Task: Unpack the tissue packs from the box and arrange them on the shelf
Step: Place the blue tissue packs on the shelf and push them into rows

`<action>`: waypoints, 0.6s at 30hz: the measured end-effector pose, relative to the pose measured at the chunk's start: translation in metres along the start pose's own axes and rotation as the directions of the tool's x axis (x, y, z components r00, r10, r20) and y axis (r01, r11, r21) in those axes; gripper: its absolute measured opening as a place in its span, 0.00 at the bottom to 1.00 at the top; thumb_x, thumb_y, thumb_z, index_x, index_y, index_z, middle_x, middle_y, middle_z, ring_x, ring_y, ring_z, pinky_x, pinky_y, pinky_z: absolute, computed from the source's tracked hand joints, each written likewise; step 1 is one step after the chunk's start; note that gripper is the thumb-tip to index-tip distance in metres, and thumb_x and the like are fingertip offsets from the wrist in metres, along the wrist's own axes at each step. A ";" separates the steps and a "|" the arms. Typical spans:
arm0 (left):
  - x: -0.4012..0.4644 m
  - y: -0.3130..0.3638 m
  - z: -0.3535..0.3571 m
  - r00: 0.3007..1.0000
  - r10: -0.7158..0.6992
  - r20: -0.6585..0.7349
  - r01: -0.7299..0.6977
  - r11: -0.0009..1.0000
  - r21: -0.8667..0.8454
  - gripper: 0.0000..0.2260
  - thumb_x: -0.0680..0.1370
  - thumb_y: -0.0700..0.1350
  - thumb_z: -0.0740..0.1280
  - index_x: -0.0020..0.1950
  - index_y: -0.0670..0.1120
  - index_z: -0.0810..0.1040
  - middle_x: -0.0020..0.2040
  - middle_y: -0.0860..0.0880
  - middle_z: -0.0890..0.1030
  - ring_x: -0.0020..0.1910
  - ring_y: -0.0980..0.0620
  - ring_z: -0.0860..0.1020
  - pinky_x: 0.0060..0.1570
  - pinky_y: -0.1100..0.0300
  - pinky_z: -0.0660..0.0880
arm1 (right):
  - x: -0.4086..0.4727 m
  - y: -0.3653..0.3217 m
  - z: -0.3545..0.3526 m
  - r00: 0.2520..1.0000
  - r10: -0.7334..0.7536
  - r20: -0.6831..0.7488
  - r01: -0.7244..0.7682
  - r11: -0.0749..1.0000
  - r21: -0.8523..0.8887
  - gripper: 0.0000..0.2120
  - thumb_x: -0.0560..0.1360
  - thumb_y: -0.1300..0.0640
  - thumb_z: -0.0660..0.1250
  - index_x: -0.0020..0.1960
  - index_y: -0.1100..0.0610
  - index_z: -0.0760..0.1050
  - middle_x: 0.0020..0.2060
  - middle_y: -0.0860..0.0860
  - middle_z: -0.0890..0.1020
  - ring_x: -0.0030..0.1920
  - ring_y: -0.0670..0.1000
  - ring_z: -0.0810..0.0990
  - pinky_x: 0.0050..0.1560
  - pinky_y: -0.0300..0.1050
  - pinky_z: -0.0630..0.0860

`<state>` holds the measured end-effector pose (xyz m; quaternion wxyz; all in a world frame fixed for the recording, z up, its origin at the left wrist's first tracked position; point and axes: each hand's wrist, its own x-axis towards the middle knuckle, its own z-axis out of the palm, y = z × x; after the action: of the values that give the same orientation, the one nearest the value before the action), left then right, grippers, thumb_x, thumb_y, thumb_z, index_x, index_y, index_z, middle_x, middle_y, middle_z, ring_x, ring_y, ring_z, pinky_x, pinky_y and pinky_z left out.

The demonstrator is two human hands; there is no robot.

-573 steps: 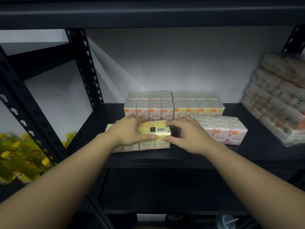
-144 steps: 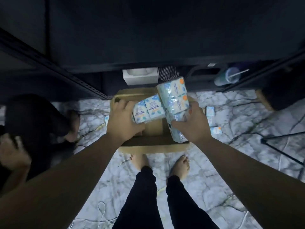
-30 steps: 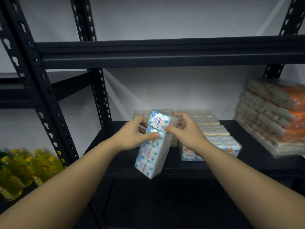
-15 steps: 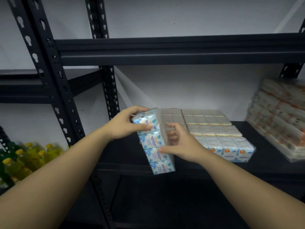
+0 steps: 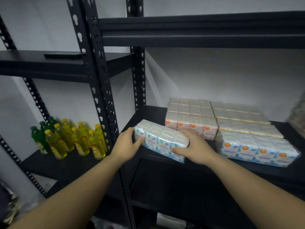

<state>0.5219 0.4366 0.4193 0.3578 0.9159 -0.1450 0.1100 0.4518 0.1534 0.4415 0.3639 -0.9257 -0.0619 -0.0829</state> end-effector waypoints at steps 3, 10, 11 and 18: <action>-0.007 -0.011 0.008 0.999 -0.020 0.027 0.020 1.000 -0.002 0.19 0.79 0.56 0.71 0.66 0.49 0.77 0.59 0.54 0.82 0.58 0.55 0.78 0.59 0.54 0.77 | -0.003 0.005 0.006 1.000 -0.008 -0.005 0.008 1.000 0.021 0.30 0.68 0.43 0.79 0.67 0.40 0.72 0.59 0.38 0.77 0.59 0.40 0.77 0.55 0.41 0.75; -0.009 0.002 0.011 0.987 -0.095 -0.131 0.085 0.993 -0.083 0.28 0.75 0.57 0.76 0.69 0.50 0.70 0.61 0.53 0.74 0.59 0.56 0.76 0.60 0.54 0.79 | -0.008 0.007 0.003 1.000 0.007 -0.030 -0.006 0.999 0.033 0.34 0.67 0.40 0.81 0.69 0.42 0.73 0.60 0.38 0.79 0.59 0.39 0.78 0.55 0.41 0.77; -0.012 0.007 0.009 0.982 -0.101 -0.160 0.088 0.992 -0.087 0.26 0.74 0.58 0.76 0.66 0.50 0.70 0.57 0.54 0.74 0.55 0.57 0.76 0.56 0.55 0.80 | -0.010 0.007 0.004 1.000 -0.006 -0.028 0.007 0.999 0.042 0.35 0.67 0.38 0.80 0.69 0.41 0.72 0.61 0.38 0.79 0.60 0.39 0.77 0.56 0.42 0.78; -0.041 0.037 0.011 0.997 -0.070 -0.043 0.052 0.945 -0.323 0.30 0.71 0.60 0.78 0.66 0.51 0.69 0.57 0.59 0.78 0.53 0.63 0.80 0.52 0.63 0.79 | -0.018 0.001 0.010 1.000 0.029 -0.010 -0.027 0.983 0.184 0.27 0.70 0.33 0.73 0.65 0.42 0.77 0.58 0.39 0.81 0.57 0.40 0.80 0.55 0.44 0.79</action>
<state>0.4723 0.4105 0.4217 0.5093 0.8461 -0.1228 0.0984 0.4353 0.1581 0.4303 0.4491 -0.8885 -0.0538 -0.0776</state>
